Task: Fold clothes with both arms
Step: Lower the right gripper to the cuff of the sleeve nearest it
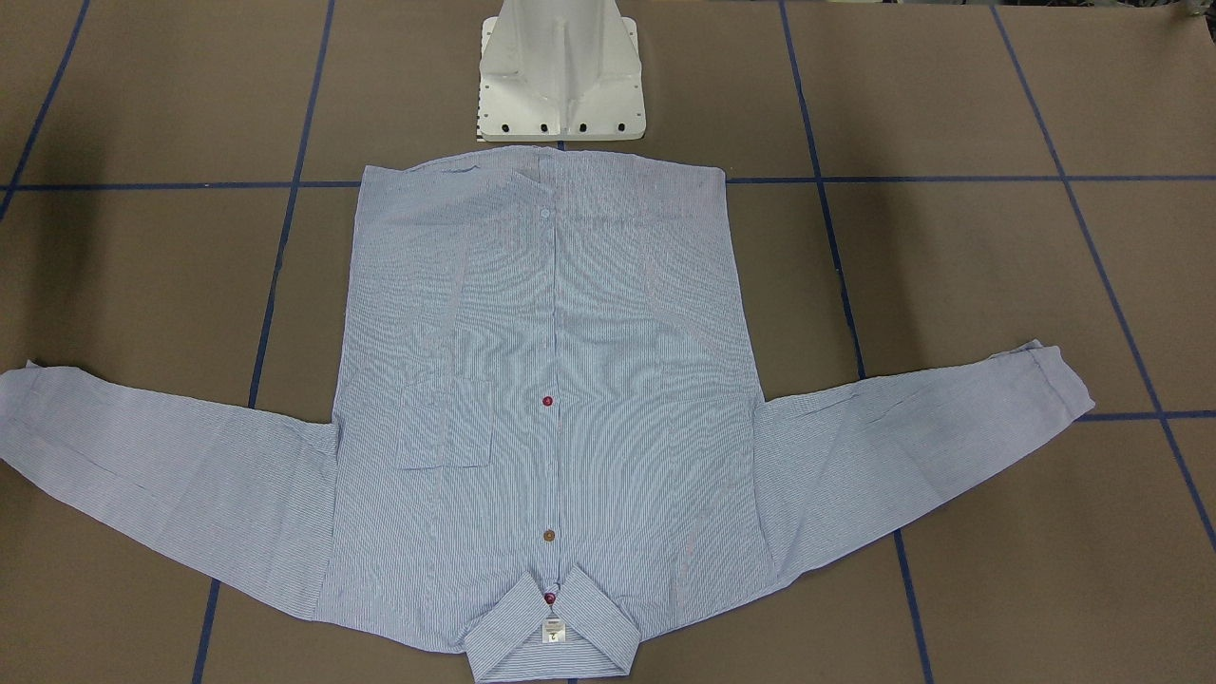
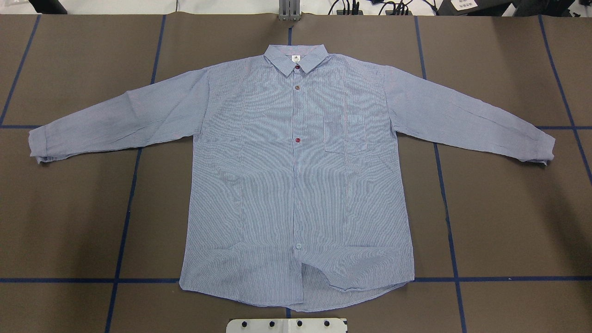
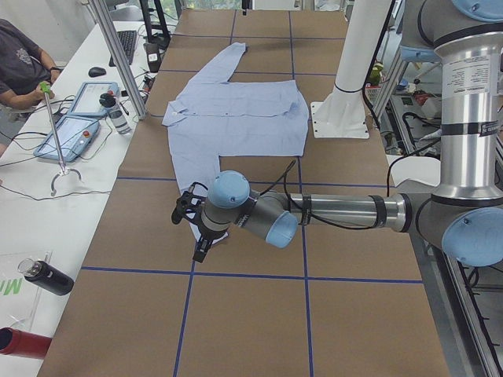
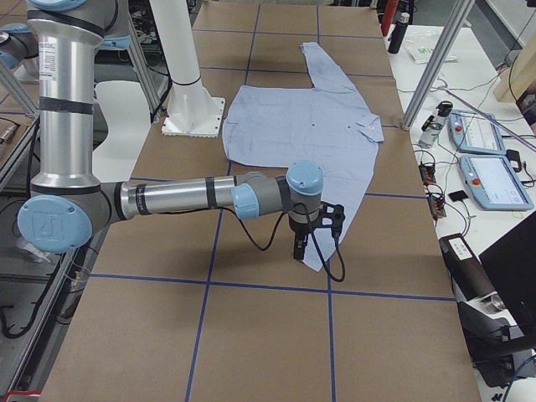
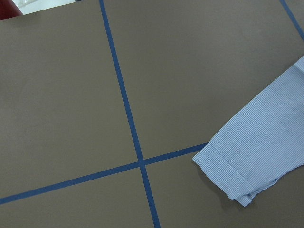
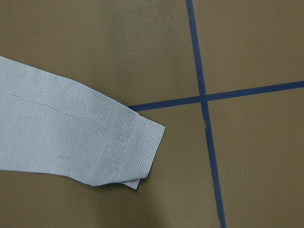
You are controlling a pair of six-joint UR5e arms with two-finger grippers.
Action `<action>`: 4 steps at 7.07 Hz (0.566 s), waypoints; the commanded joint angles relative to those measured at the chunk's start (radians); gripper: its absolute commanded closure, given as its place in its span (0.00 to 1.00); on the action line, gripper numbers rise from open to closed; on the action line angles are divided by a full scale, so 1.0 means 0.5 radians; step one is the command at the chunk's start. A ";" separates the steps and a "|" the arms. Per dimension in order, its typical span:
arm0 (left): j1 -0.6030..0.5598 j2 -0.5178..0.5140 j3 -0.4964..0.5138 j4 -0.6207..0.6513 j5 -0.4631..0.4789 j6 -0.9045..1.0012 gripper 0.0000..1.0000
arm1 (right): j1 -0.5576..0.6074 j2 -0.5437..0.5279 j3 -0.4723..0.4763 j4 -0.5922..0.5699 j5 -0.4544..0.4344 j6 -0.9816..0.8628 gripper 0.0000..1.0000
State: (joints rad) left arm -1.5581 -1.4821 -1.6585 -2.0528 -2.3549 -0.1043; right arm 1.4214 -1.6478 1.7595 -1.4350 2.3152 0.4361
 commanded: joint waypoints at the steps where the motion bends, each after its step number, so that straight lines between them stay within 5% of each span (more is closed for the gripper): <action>1: -0.007 -0.012 0.004 -0.009 0.013 -0.018 0.00 | 0.001 0.004 -0.015 -0.005 0.020 0.014 0.00; 4: -0.007 0.022 -0.057 -0.018 0.053 -0.025 0.00 | -0.002 0.001 -0.055 0.035 0.198 0.030 0.00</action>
State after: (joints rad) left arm -1.5615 -1.4757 -1.6719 -2.0608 -2.3339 -0.1155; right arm 1.4218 -1.6480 1.7357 -1.4304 2.3746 0.4457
